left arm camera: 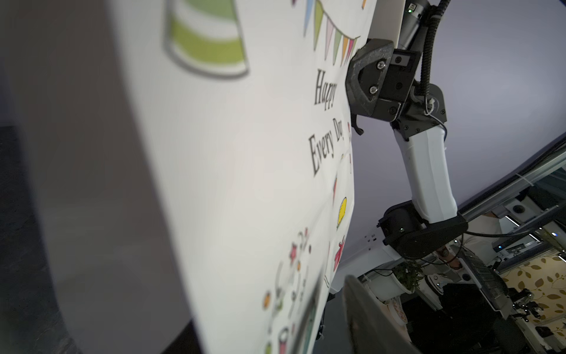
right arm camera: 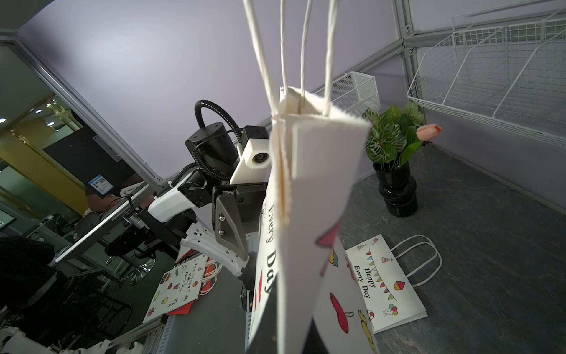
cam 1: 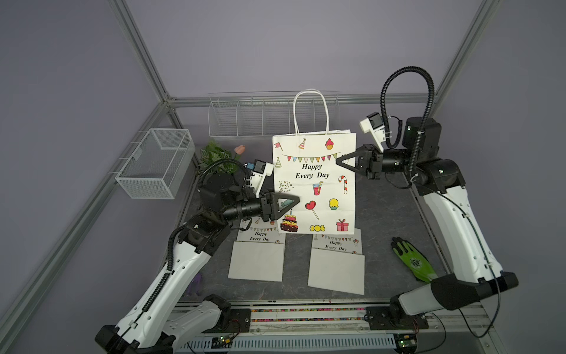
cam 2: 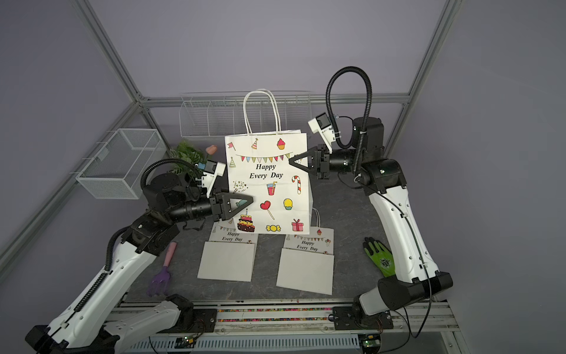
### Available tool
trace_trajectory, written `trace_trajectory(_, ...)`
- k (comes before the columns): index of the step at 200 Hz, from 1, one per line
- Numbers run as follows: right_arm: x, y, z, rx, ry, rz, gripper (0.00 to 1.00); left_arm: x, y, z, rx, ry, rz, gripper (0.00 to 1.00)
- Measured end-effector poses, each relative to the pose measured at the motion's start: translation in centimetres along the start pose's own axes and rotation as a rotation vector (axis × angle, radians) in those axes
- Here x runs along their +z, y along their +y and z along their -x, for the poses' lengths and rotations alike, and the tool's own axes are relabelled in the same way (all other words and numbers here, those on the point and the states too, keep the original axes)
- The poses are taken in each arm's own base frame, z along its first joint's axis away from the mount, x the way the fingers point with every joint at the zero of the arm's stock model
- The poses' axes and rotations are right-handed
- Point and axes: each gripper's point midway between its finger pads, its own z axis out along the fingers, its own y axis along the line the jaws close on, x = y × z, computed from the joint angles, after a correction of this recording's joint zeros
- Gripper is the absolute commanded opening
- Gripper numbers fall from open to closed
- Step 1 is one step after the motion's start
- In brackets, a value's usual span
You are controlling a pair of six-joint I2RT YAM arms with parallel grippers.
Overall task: Put away the paper bag
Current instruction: Press the paper bag.
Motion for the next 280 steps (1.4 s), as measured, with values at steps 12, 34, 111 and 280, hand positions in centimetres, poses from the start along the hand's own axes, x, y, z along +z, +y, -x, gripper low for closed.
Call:
trace_trajectory(12,-0.3,0.1,-0.2,0.002,-0.005,0.004,0.07,-0.1,0.5,-0.5,0.000,0.012,0.032,0.56)
trace_trajectory(34,-0.8,0.3,-0.5,0.014,-0.019,0.023,0.07,-0.4,1.1,-0.8,0.009,0.021,0.070,0.35)
trace_trajectory(111,-1.2,1.0,-0.4,-0.005,-0.038,0.053,0.07,-0.1,-0.4,0.8,0.048,-0.011,0.008,0.24)
trace_trajectory(280,-1.5,1.5,-1.3,-0.002,-0.029,0.067,0.07,-0.5,0.7,2.3,0.101,-0.042,0.096,0.98)
